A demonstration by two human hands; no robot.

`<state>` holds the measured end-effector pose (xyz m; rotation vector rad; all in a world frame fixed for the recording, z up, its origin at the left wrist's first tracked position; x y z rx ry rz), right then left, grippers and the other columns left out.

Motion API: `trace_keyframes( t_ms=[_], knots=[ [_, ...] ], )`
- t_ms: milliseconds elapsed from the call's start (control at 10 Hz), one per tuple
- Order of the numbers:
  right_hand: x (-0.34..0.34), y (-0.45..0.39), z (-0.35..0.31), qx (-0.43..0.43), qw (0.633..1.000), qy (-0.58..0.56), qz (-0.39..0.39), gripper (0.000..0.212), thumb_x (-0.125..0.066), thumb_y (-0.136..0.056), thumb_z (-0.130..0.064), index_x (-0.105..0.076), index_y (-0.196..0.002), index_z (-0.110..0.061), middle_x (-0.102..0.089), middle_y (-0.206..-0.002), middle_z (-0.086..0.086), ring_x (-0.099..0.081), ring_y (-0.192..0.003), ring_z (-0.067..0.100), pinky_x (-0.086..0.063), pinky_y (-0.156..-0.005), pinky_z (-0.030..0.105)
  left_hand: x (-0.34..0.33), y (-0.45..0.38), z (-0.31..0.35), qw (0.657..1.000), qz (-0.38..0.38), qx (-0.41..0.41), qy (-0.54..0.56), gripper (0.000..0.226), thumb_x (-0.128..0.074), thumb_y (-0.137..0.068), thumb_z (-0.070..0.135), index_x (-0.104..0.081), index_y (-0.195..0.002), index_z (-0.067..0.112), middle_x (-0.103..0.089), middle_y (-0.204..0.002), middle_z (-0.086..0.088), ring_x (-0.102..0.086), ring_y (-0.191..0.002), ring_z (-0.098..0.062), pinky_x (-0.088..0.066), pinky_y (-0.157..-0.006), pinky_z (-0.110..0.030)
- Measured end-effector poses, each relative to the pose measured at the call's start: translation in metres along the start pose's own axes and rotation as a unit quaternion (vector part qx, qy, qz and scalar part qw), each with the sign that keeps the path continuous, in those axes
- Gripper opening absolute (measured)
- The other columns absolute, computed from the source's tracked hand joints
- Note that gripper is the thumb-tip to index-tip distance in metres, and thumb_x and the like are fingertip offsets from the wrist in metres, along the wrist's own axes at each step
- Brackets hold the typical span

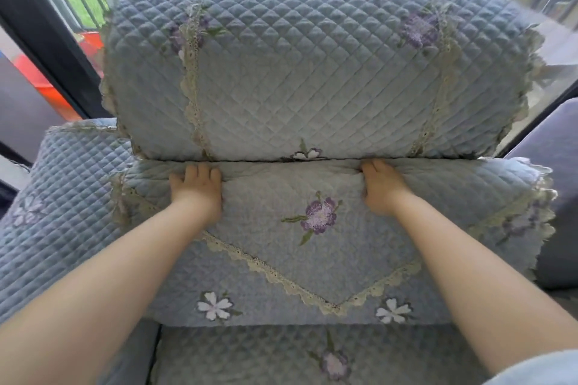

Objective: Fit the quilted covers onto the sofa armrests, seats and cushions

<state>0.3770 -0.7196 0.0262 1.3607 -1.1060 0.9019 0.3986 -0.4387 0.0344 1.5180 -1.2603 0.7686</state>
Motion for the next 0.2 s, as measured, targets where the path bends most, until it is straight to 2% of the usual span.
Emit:
trace_keyframes(
  t_ms=[100,200],
  knots=[
    [0.005,0.013,0.0,0.015,1.0,0.004,-0.007,0.06,-0.046,-0.087,-0.012,-0.023,-0.143,-0.01,-0.023,-0.148,0.011,-0.028,-0.134,0.028,-0.024,-0.108,0.028,0.026,0.011,0.004,0.998,0.033,-0.053,0.028,0.043,-0.042,-0.09,0.018,-0.031,-0.13,0.006,-0.033,-0.134,-0.013,-0.031,-0.126,-0.029,-0.036,-0.098,-0.039],
    [0.027,0.023,-0.003,0.026,0.997,-0.072,0.029,0.062,-0.047,-0.083,-0.002,-0.029,-0.142,-0.01,-0.028,-0.147,0.012,-0.031,-0.133,0.028,-0.028,-0.104,0.024,0.076,0.009,0.012,0.977,0.13,-0.096,0.142,0.039,-0.041,-0.087,0.009,-0.037,-0.126,0.005,-0.034,-0.132,-0.013,-0.029,-0.127,-0.029,-0.036,-0.096,-0.04]
  ],
)
Point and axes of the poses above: each hand's wrist, its own y-axis away from the middle knuckle, its own x-axis out of the back of the hand, z = x × y, the point moved 5 cm from there along -y, towards the middle knuckle
